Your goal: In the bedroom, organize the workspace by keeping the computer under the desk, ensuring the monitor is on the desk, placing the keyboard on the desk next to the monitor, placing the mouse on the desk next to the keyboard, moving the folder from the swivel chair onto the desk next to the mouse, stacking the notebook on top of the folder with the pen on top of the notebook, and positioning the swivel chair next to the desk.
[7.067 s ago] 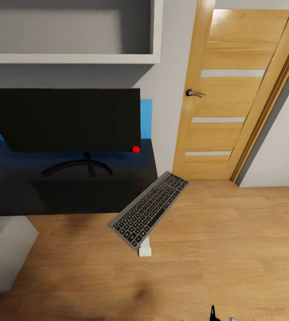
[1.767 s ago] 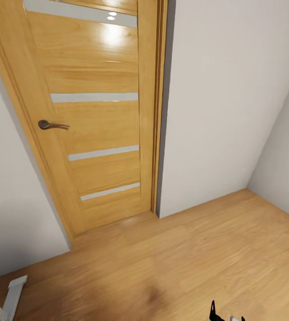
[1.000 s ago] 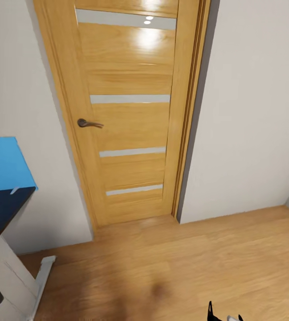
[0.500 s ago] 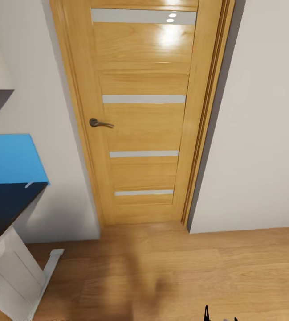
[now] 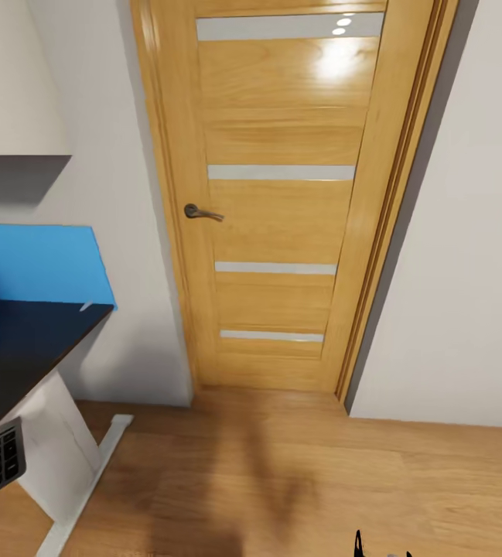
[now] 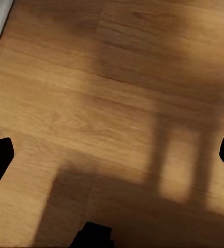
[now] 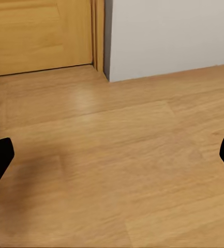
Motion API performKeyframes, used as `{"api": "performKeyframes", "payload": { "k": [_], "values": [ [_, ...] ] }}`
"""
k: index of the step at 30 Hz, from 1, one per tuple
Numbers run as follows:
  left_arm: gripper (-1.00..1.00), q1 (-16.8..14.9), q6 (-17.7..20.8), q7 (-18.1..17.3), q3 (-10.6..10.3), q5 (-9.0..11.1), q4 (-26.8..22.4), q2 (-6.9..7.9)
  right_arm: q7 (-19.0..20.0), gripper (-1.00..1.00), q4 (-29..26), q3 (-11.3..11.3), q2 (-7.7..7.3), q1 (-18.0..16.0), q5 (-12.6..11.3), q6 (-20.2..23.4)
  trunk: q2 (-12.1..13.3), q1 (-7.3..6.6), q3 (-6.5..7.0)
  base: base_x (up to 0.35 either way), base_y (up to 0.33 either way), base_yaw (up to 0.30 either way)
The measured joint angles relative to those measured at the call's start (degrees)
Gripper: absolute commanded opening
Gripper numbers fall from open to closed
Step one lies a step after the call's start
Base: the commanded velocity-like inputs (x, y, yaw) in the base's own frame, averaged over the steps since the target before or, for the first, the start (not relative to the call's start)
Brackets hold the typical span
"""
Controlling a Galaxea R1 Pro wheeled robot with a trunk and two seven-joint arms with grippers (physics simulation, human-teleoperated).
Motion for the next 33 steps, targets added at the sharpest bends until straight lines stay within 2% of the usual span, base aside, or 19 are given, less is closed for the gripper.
{"api": "performKeyframes", "payload": {
  "k": [33],
  "values": [
    [1.0, 0.0, -0.01, 0.03, 0.08, -0.04, 0.0, 0.07, 0.02, 1.0, 0.08, 0.04, 0.0, 0.0, 0.0, 0.01, 0.0, 0.0, 0.0, 0.0, 0.0, 0.282]
  ]
}}
